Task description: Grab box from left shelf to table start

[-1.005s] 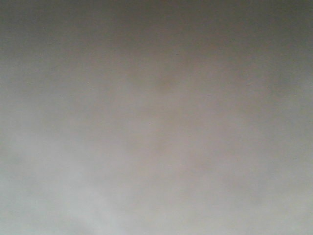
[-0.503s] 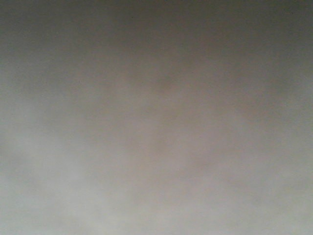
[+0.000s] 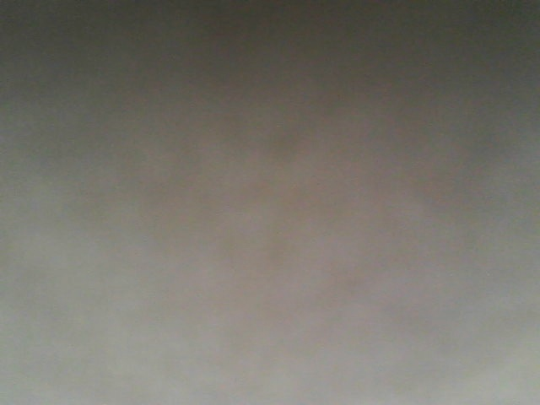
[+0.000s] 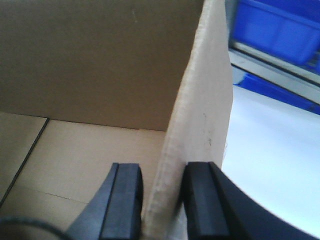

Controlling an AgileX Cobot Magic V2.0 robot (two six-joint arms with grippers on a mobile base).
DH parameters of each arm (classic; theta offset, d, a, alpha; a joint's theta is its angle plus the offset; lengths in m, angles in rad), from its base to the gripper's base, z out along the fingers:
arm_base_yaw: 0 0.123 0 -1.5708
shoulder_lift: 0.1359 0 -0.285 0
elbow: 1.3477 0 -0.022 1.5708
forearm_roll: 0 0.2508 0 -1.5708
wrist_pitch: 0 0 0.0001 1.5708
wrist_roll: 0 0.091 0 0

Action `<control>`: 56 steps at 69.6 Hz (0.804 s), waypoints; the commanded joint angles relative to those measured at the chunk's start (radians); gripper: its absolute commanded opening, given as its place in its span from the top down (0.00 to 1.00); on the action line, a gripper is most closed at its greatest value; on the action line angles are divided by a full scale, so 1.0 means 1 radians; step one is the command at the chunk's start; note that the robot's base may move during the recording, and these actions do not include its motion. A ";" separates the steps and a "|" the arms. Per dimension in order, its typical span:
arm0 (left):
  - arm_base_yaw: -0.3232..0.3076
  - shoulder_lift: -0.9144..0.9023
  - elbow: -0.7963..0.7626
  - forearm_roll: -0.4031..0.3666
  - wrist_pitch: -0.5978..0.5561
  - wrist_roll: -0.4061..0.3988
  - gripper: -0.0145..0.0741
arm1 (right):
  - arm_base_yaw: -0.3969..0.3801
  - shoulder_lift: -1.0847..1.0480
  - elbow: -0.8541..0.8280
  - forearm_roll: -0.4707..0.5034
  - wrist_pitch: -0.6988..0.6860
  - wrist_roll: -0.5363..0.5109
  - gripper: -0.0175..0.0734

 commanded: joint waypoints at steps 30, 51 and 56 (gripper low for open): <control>-0.002 0.011 -0.020 -0.062 0.093 0.009 0.95 | 0.002 0.013 -0.029 0.001 -0.089 -0.017 0.74; -0.002 0.013 -0.020 -0.062 0.093 0.009 0.95 | 0.002 0.013 -0.029 0.001 -0.089 -0.017 0.74; -0.002 0.013 -0.020 -0.062 0.093 0.009 0.95 | 0.002 0.013 -0.029 0.001 -0.089 -0.017 0.74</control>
